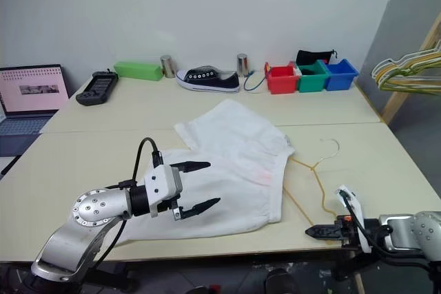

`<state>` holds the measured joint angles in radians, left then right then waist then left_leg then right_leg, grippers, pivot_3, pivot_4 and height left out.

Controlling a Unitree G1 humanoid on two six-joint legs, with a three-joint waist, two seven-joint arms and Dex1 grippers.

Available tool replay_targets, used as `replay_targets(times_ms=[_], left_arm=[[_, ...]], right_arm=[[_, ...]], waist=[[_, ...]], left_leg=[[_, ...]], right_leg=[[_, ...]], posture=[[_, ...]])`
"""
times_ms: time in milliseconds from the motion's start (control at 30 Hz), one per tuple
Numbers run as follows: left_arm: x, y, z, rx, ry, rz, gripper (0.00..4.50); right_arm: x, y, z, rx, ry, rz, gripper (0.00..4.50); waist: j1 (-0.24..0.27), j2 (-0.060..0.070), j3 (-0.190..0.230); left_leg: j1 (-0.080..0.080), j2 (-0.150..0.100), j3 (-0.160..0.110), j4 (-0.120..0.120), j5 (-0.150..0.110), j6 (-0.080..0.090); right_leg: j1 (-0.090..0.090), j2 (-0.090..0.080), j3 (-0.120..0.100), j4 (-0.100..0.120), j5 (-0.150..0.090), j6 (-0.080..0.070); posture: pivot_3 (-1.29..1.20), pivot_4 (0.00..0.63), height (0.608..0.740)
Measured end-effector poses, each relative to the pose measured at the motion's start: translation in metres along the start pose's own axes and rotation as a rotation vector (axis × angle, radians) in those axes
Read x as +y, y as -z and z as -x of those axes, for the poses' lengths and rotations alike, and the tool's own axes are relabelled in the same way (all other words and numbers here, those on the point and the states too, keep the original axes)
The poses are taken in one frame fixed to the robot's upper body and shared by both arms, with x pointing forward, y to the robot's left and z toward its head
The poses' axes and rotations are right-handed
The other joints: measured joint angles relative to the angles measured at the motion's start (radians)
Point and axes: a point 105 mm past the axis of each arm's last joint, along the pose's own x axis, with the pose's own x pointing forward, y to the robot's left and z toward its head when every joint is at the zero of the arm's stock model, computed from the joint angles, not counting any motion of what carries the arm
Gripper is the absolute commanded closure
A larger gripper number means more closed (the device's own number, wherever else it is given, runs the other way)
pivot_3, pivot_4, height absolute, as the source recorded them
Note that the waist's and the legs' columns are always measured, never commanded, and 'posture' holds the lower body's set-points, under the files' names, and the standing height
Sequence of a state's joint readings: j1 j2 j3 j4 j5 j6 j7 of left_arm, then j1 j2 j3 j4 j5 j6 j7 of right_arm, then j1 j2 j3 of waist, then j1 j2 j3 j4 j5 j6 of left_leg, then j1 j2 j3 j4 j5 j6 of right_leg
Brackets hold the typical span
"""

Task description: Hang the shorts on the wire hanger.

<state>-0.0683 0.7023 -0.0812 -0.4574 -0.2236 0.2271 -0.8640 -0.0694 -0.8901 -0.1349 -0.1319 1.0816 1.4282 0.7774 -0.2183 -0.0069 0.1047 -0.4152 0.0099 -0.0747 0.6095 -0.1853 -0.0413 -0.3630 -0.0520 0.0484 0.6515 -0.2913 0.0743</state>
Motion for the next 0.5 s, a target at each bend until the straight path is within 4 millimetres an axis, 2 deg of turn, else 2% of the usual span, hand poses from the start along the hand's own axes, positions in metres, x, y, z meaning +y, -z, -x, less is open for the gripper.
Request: replay_targets(times_ms=[167,267,500], left_arm=[[0.000,0.000,0.000,0.001,-0.002,0.000,0.01],[0.000,0.000,0.000,0.001,-0.006,0.000,0.01],[0.000,0.000,-0.001,-0.003,-0.010,0.003,0.01]], right_arm=[[0.014,-0.005,0.005,0.020,-0.079,-0.046,4.50],[0.018,-0.014,0.000,-0.009,-0.135,-0.080,4.50],[0.006,-0.021,-0.023,-0.063,-0.171,-0.200,4.50]], waist=[[0.000,-0.001,0.000],[-0.001,-0.001,0.001],[0.000,-0.001,0.001]], left_leg=[[-0.002,0.000,0.000,-0.001,0.000,0.000],[-0.002,0.001,0.000,-0.001,0.000,0.000],[-0.001,0.000,0.000,0.000,0.000,0.000]], right_leg=[[0.001,0.001,0.000,0.002,0.002,0.003],[0.000,0.002,0.000,0.002,0.002,0.003],[-0.001,0.002,0.001,0.006,-0.001,-0.002]], posture=[[-0.24,0.059,0.740],[-0.23,0.059,0.740],[-0.22,0.056,0.740]])
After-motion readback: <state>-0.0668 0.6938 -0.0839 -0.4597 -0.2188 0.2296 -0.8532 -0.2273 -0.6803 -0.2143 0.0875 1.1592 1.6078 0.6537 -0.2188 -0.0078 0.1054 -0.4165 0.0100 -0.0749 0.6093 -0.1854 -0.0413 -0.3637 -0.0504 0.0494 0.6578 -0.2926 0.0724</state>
